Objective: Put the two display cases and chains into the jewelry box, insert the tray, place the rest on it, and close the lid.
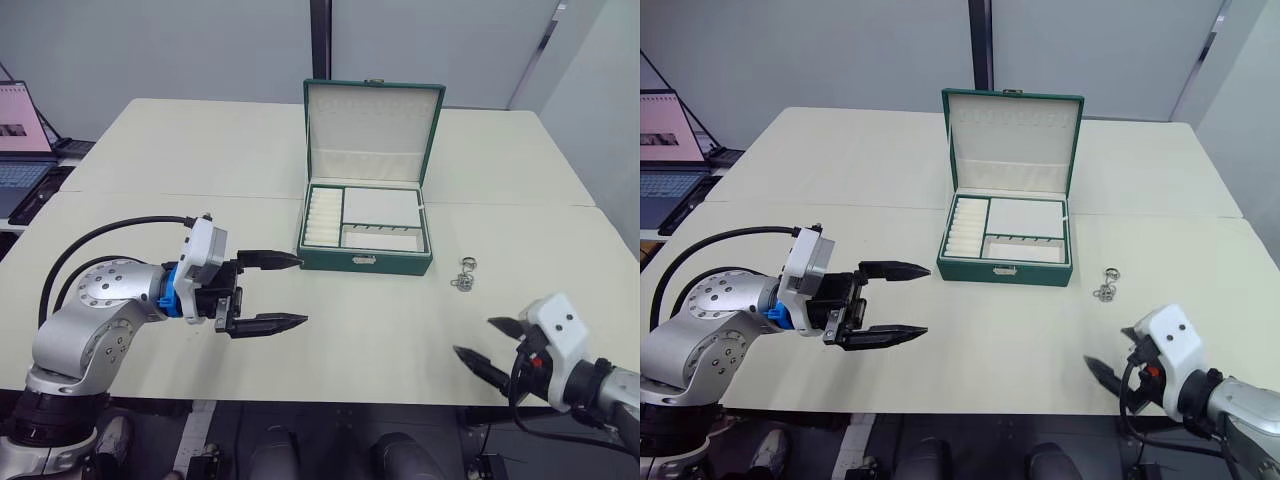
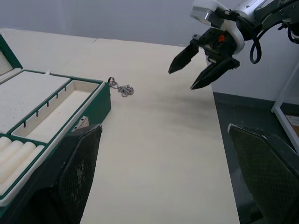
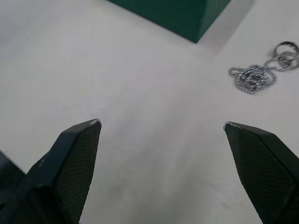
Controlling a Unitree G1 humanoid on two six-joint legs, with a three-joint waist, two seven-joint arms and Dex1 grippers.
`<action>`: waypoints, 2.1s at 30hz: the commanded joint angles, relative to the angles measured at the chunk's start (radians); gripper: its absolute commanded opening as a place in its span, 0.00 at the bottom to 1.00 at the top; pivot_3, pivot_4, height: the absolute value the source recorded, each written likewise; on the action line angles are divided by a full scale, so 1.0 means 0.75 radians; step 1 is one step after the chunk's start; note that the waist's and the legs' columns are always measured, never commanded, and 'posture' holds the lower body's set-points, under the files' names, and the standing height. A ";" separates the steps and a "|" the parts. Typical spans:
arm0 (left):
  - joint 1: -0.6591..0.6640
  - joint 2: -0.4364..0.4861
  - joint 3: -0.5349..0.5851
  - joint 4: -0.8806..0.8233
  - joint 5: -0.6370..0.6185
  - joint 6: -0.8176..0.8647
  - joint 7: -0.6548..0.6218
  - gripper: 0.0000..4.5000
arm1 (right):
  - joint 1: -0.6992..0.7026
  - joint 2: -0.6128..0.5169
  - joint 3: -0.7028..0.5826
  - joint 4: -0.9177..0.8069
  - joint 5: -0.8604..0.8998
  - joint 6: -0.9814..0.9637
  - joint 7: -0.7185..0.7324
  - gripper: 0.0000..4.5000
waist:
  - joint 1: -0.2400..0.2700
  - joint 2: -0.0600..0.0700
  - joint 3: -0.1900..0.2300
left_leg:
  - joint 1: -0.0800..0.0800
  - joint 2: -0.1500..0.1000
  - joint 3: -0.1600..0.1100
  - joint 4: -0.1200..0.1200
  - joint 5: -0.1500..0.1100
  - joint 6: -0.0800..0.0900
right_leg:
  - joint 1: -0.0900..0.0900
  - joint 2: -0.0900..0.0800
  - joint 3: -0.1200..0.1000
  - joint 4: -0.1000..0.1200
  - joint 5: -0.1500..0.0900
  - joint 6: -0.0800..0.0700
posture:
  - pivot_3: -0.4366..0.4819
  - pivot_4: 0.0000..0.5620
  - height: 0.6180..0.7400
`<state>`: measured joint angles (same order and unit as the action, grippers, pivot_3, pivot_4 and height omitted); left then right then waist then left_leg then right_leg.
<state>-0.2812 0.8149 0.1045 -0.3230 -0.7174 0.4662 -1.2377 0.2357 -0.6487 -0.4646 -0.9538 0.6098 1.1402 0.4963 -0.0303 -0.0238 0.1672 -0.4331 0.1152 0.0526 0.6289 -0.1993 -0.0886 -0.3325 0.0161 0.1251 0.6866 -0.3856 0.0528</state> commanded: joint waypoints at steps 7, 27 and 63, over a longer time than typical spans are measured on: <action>-0.075 -0.050 -0.016 0.035 0.048 -0.052 0.013 1.00 | -0.248 0.028 0.215 0.368 -0.206 -0.192 -0.168 0.99 | -0.001 0.000 0.000 | 0.000 0.000 0.001 0.001 0.000 0.000 | -0.001 0.000 0.001 0.001 0.000 0.000 | 0.48 0.27 1.00; -0.079 -0.044 0.007 -0.013 0.032 -0.019 0.102 1.00 | -0.520 0.049 0.448 0.994 -0.406 -0.581 -0.042 0.99 | 0.000 0.000 0.000 | 0.000 0.000 0.002 0.001 0.002 -0.003 | -0.001 0.000 0.001 0.002 0.000 0.000 | 0.48 0.27 1.00; -0.107 -0.064 0.000 -0.043 0.025 0.010 0.199 1.00 | -0.604 0.112 0.456 1.168 -0.442 -0.582 -0.022 0.23 | 0.000 -0.001 -0.001 | 0.001 0.001 0.002 0.002 0.002 -0.003 | 0.000 0.000 0.001 0.003 0.000 0.000 | 0.48 0.27 1.00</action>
<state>-0.3521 0.7693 0.0849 -0.3200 -0.6853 0.4775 -1.0975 -0.2341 -0.5657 -0.1433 -0.0698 0.2760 0.6746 0.4634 -0.0301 -0.0247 0.1663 -0.4324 0.1158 0.0543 0.6304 -0.1979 -0.0910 -0.3327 0.0160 0.1257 0.6893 -0.3855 0.0529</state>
